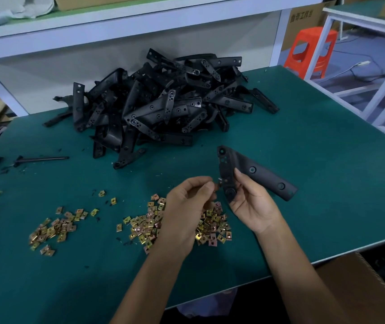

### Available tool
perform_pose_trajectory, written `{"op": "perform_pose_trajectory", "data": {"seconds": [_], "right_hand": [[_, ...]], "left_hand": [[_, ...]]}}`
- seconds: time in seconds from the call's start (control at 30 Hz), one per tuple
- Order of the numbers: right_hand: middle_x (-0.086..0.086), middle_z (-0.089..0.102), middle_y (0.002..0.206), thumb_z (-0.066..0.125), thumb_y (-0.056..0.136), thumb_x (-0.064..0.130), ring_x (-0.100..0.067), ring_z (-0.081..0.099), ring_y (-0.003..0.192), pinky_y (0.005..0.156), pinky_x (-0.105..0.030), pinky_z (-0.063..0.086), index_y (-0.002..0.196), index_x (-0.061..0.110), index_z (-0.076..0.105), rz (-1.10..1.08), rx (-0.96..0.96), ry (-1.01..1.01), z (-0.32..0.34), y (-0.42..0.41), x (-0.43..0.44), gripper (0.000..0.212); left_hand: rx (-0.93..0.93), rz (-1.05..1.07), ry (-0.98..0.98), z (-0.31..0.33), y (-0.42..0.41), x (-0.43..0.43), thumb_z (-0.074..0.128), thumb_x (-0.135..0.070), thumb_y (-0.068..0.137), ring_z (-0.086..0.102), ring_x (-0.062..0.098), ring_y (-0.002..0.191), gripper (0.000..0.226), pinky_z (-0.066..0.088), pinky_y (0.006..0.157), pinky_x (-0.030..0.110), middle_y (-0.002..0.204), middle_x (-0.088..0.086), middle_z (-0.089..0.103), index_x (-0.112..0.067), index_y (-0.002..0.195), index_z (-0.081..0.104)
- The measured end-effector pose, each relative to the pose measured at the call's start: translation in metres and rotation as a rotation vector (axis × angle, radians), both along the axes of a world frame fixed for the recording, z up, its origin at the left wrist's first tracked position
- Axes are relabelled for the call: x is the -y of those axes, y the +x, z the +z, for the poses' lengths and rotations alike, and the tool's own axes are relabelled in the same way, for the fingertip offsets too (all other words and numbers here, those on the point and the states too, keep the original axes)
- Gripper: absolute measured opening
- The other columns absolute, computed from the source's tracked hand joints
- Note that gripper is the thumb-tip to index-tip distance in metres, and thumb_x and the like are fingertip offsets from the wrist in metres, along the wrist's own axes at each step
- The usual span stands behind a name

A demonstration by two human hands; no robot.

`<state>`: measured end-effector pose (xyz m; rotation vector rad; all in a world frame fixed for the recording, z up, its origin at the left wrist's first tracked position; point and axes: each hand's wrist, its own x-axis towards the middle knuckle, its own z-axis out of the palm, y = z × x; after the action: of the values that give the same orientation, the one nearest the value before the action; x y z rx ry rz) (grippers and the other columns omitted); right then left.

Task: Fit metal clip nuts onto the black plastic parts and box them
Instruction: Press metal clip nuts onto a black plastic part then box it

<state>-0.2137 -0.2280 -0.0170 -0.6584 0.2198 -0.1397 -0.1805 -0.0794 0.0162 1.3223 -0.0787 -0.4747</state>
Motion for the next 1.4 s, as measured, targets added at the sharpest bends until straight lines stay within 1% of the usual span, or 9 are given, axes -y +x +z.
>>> {"op": "perform_pose_trajectory", "data": {"seconds": [0.17, 0.3, 0.4, 0.53, 0.7, 0.8, 1.0, 1.17, 1.4], "right_hand": [[0.001, 0.077, 0.095, 0.062, 0.088, 0.022, -0.008, 0.071, 0.084, 0.079, -0.019, 0.052, 0.092, 0.020, 0.084, -0.002, -0.017, 0.005, -0.001, 0.002, 0.001, 0.022], [0.002, 0.078, 0.087, 0.061, 0.087, 0.019, -0.004, 0.072, 0.072, 0.064, -0.012, 0.053, 0.087, 0.016, 0.084, -0.075, 0.007, 0.140, -0.003, 0.003, 0.006, 0.023], [0.003, 0.078, 0.082, 0.056, 0.091, 0.019, -0.004, 0.072, 0.067, 0.060, -0.009, 0.051, 0.086, 0.014, 0.083, -0.088, 0.075, 0.251, -0.003, 0.002, 0.011, 0.028], [0.003, 0.077, 0.081, 0.057, 0.090, 0.018, -0.003, 0.071, 0.063, 0.057, -0.008, 0.048, 0.085, 0.013, 0.082, -0.102, 0.076, 0.274, -0.004, 0.003, 0.011, 0.027], [0.001, 0.075, 0.076, 0.059, 0.089, 0.016, -0.004, 0.068, 0.057, 0.050, -0.011, 0.052, 0.083, 0.010, 0.080, -0.139, 0.066, 0.329, -0.004, 0.003, 0.012, 0.023], [0.000, 0.075, 0.076, 0.060, 0.088, 0.015, -0.005, 0.069, 0.059, 0.052, -0.014, 0.054, 0.083, 0.010, 0.081, -0.150, 0.063, 0.308, -0.004, 0.003, 0.012, 0.022], [0.003, 0.077, 0.080, 0.062, 0.086, 0.019, -0.003, 0.071, 0.065, 0.059, -0.011, 0.051, 0.084, 0.014, 0.083, -0.130, 0.018, 0.243, -0.005, 0.003, 0.012, 0.021], [0.004, 0.076, 0.081, 0.059, 0.089, 0.021, -0.003, 0.071, 0.067, 0.063, -0.011, 0.052, 0.083, 0.016, 0.083, -0.087, 0.035, 0.190, -0.004, 0.001, 0.010, 0.025], [-0.004, 0.077, 0.086, 0.058, 0.091, 0.024, -0.014, 0.073, 0.072, 0.068, -0.023, 0.059, 0.087, 0.014, 0.082, -0.060, 0.014, 0.077, -0.001, 0.000, 0.006, 0.027]], "left_hand": [[0.038, 0.028, 0.081, -0.007, 0.002, 0.006, 0.063, -0.006, 0.096, 0.065, 0.010, 0.076, 0.013, 0.053, 0.066, 0.019, 0.086, 0.001, 0.072, -0.015, 0.099, 0.072], [0.294, 0.048, 0.364, -0.019, 0.012, 0.001, 0.063, -0.016, 0.097, 0.065, -0.001, 0.080, 0.017, 0.052, 0.074, 0.018, 0.088, -0.015, 0.073, -0.031, 0.098, 0.071], [0.546, -0.062, 0.657, -0.022, 0.027, -0.002, 0.060, -0.020, 0.100, 0.063, -0.007, 0.091, 0.016, 0.046, 0.077, 0.013, 0.099, -0.021, 0.071, -0.030, 0.107, 0.071], [0.872, -0.244, 1.047, -0.025, 0.044, 0.010, 0.054, -0.026, 0.102, 0.055, 0.021, 0.116, 0.029, 0.043, 0.096, 0.032, 0.124, 0.003, 0.065, -0.021, 0.129, 0.065], [0.910, -0.414, 1.218, -0.022, 0.056, 0.028, 0.056, -0.031, 0.100, 0.047, 0.027, 0.116, 0.027, 0.040, 0.096, 0.036, 0.121, 0.007, 0.059, -0.021, 0.124, 0.065], [0.827, -0.429, 1.141, -0.018, 0.056, 0.028, 0.058, -0.027, 0.099, 0.052, 0.025, 0.112, 0.018, 0.043, 0.091, 0.034, 0.115, 0.005, 0.062, -0.019, 0.115, 0.062], [0.499, -0.264, 0.580, -0.009, 0.036, 0.014, 0.063, -0.032, 0.097, 0.064, -0.006, 0.091, 0.011, 0.046, 0.075, 0.006, 0.098, -0.018, 0.072, -0.034, 0.105, 0.071], [-0.001, -0.148, 0.065, 0.005, 0.013, 0.014, 0.076, -0.036, 0.076, 0.051, 0.007, 0.055, 0.018, 0.047, 0.054, 0.019, 0.065, -0.002, 0.063, -0.019, 0.071, 0.074], [-0.091, -0.047, -0.014, 0.007, 0.002, 0.029, 0.069, -0.025, 0.092, 0.052, 0.005, 0.055, 0.020, 0.047, 0.054, 0.020, 0.066, -0.002, 0.065, -0.016, 0.074, 0.073]]}}
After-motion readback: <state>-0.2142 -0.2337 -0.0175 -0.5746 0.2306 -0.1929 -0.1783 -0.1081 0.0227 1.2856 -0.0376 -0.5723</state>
